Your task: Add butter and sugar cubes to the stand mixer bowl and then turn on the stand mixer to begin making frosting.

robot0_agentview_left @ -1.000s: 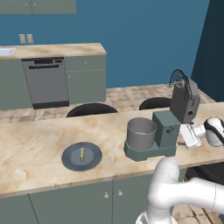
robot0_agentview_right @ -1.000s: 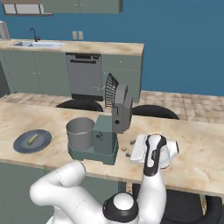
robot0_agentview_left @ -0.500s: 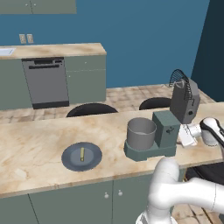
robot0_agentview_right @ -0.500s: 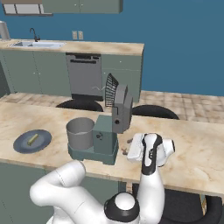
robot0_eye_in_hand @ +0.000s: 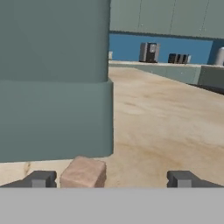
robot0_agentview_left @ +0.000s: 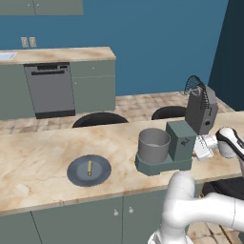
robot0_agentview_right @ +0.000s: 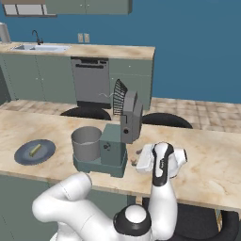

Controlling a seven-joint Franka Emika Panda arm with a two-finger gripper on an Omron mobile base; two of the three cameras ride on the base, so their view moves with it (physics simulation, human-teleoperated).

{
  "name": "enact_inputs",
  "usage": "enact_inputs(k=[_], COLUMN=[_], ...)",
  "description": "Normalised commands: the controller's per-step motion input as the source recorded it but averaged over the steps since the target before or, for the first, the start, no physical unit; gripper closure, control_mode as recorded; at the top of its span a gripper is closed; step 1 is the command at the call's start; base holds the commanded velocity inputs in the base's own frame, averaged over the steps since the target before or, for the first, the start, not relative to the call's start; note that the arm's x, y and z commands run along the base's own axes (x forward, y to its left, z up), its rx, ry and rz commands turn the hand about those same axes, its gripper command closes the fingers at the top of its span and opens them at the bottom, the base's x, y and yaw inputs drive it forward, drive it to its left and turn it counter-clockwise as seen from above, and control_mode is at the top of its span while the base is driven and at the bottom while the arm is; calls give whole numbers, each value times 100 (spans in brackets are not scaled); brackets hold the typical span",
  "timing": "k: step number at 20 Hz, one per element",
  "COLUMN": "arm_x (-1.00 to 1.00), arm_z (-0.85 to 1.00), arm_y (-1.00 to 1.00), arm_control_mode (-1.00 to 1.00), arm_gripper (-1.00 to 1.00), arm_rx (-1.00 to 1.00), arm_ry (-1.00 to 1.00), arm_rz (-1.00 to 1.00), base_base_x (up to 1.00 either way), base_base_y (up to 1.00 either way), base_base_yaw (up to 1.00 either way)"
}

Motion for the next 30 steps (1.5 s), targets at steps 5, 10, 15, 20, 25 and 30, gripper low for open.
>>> enact_inputs(k=[5, 10, 15, 20, 25, 30], arm_x=[-9, -4, -3, -25, -36, -91], arm_z=[-36, -25, 0, 40, 44, 2], arm_y=[24, 23, 2, -35, -54, -20], arm_control_mode=[-100, -100, -100, -100, -100, -100], arm_gripper=[100, 100, 100, 100, 100, 100], arm_rx=[0, 0, 0, 0, 1, 0], arm_ry=[6, 3, 0, 0, 0, 0], arm_rz=[-3, -5, -6, -7, -6, -3], base_base_x=[0, 0, 0, 0, 0, 0], base_base_y=[0, 0, 0, 0, 0, 0], base_base_yaw=[0, 0, 0, 0, 0, 0])
